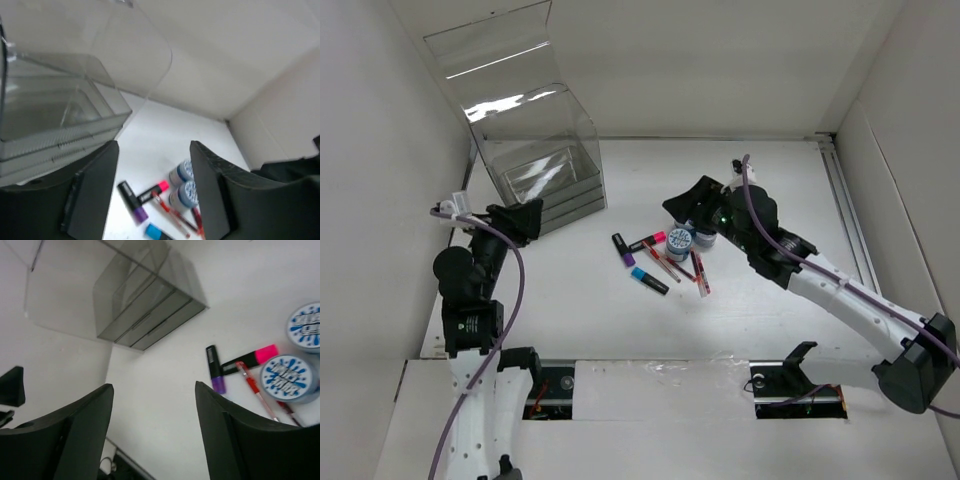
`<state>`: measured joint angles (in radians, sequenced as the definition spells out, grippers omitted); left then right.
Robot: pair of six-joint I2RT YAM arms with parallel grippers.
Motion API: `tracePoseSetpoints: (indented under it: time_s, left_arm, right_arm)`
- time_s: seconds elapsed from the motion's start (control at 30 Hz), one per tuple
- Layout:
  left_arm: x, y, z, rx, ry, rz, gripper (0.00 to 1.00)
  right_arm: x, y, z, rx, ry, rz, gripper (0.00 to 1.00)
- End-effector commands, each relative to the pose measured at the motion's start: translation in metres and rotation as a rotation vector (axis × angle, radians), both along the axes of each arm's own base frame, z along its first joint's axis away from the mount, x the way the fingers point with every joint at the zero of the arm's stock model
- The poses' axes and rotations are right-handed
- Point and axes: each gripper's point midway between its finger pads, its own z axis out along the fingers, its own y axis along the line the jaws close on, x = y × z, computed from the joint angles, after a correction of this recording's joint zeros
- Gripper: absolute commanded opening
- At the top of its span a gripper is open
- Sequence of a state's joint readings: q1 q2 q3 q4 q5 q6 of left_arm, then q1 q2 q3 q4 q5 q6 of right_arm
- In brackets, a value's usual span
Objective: Sort the stationery into containers
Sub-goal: Grab a piece of stationery with the left arm
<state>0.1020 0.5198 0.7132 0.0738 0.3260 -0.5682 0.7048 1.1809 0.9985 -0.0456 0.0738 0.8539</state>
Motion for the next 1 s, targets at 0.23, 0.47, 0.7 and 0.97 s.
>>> tracePoseSetpoints:
  time_s: [0.23, 0.47, 0.7, 0.97]
  left_arm:
    - [0.024, -0.045, -0.015, -0.054, -0.021, -0.307, 0.69]
    - [0.050, -0.040, 0.004, -0.084, -0.047, -0.295, 0.69]
    - [0.013, -0.053, 0.022, -0.036, -0.160, -0.365, 0.69]
    - [-0.025, -0.060, 0.097, 0.038, -0.379, -0.394, 0.74]
  right_arm:
    - [0.041, -0.076, -0.050, -0.143, 0.081, -0.369, 0.94]
    - [0.045, -0.105, -0.052, -0.105, 0.075, -0.443, 0.99]
    - [0.044, -0.111, -0.045, -0.065, 0.048, -0.442, 0.99]
    - [0.047, -0.104, -0.051, -0.073, 0.057, -0.411, 0.99]
